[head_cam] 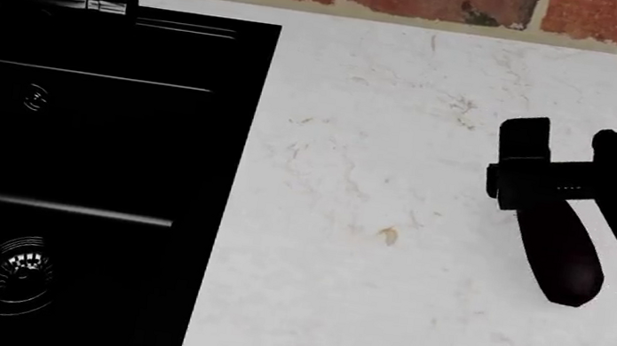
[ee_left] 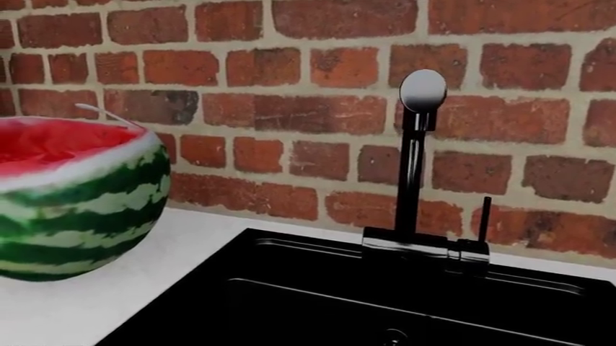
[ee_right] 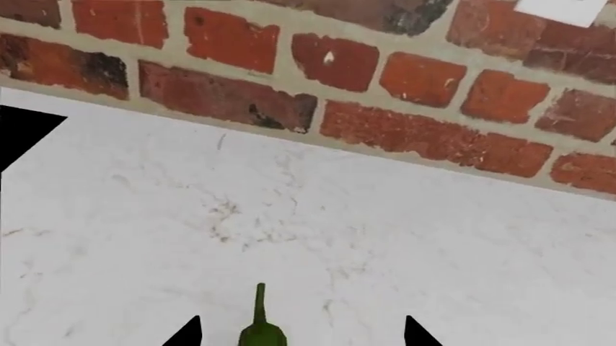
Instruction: Pick the eggplant from the counter and place it in the sink
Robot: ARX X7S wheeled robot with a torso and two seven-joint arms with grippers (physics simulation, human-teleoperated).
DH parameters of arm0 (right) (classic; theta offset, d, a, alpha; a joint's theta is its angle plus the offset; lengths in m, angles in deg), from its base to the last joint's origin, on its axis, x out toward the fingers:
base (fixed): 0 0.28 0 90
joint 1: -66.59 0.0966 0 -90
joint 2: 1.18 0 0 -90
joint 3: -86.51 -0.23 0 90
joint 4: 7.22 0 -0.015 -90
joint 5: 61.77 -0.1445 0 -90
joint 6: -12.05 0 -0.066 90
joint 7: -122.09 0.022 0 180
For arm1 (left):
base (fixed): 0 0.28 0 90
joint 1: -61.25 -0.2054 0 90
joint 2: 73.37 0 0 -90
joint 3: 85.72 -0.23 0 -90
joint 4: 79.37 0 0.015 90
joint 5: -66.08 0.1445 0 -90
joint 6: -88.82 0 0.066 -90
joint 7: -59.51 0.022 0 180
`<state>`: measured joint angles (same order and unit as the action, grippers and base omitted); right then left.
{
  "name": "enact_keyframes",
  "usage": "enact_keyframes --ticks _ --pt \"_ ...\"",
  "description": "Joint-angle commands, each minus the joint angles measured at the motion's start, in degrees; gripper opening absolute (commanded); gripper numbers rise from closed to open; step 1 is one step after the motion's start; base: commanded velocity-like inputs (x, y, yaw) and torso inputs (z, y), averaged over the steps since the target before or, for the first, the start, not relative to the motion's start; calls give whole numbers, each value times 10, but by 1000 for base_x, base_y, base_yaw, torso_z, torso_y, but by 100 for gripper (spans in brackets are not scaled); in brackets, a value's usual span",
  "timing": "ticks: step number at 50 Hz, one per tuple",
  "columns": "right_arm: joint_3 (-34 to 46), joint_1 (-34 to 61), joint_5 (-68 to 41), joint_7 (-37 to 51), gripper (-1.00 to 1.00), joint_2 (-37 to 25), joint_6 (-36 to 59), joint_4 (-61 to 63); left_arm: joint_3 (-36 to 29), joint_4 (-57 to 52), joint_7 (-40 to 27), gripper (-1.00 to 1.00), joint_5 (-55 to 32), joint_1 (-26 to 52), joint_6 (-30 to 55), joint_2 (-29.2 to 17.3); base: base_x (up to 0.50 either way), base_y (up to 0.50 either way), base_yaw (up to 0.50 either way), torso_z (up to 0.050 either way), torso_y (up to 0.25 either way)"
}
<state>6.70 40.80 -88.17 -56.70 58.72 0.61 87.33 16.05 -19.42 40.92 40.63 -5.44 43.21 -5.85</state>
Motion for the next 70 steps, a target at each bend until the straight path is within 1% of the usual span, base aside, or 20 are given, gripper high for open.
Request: enact_keyframes --ticks 1,8,17,24,30,31,34,39,47,52,59,63,66,69,70 --pt "7 -8 -5 -7 100 -10 15 -30 1 -1 -2 100 -1 -3 -1 -1 0 0 0 0 0" --pt "1 -49 -13 -5 100 -17 24 -11 3 -4 -4 100 -3 -4 1 -3 0 0 0 0 0" --pt "-37 -122 -31 -1 100 -13 18 13 6 -8 -7 100 -7 -6 2 -3 0 0 0 0 0" --pt "-53 -186 -34 -5 100 -5 -18 0 6 -8 -8 100 -7 -9 0 -2 0 0 0 0 0" --pt "-61 -210 -39 -10 100 3 -36 -14 6 -12 -10 100 -9 -8 3 -4 0 0 0 0 0" --pt "-58 -211 -36 -10 -100 3 -39 -14 6 -12 -10 100 -9 -8 3 -4 0 0 0 0 0" --pt "-61 -212 -34 -6 -100 2 -48 -8 6 -13 -10 100 -10 -9 4 -4 0 0 0 0 0" --pt "-33 -204 -16 0 -100 -10 -64 12 5 -13 -11 100 -11 -8 5 -6 0 0 0 0 -3" --pt "0 -173 -12 3 -100 -21 -47 59 3 -11 -12 100 -13 -4 8 -7 1 0 0 0 0" --pt "31 -94 -23 -10 -100 -13 -10 83 2 -10 -13 100 -13 -2 8 -8 0 0 0 0 0" --pt "108 21 -21 -41 -100 9 7 56 -1 -5 -12 100 -12 -2 5 -8 0 0 0 0 0" --pt "162 86 -18 -71 -100 34 3 14 -3 -2 -12 100 -11 -2 2 -7 0 0 0 0 0" --pt "208 136 -17 -107 -100 64 -10 -44 -5 1 -11 100 -10 -2 -1 -7 0 0 0 0 0" --pt "216 163 -17 -121 -100 90 -21 -90 -5 2 -11 100 -11 -2 -2 -7 0 0 1 0 0" --pt "234 177 -13 -136 -100 101 -36 -114 -5 3 -10 100 -11 -3 -3 -7 0 0 0 0 0"
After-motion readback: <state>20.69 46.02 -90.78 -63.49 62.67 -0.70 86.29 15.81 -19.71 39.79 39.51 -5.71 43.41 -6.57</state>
